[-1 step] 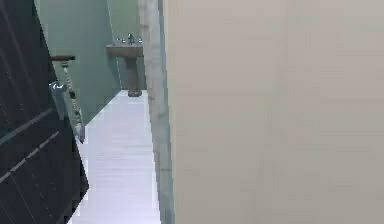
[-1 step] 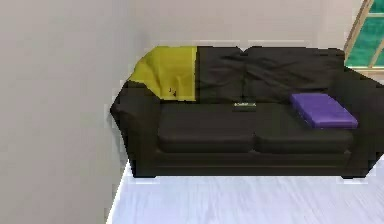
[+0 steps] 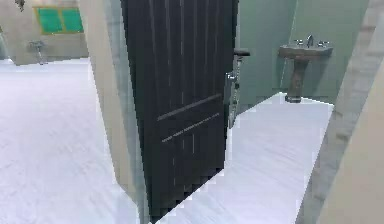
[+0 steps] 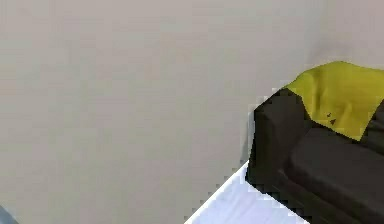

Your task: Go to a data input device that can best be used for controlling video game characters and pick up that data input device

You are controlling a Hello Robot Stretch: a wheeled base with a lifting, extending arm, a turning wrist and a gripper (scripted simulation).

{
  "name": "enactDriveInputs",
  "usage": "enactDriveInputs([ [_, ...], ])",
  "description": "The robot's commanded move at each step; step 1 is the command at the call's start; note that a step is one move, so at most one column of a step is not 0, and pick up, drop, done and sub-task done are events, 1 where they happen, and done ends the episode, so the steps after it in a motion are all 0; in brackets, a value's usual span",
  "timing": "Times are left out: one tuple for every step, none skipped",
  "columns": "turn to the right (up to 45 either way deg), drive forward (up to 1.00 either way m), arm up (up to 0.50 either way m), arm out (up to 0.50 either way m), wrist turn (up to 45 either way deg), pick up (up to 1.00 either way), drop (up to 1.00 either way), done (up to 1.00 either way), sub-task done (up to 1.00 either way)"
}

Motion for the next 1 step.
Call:
enactDriveInputs([
  [-45.0,0.0,0.0,0.0,0.0,0.0,0.0,0.0,0.0],
])
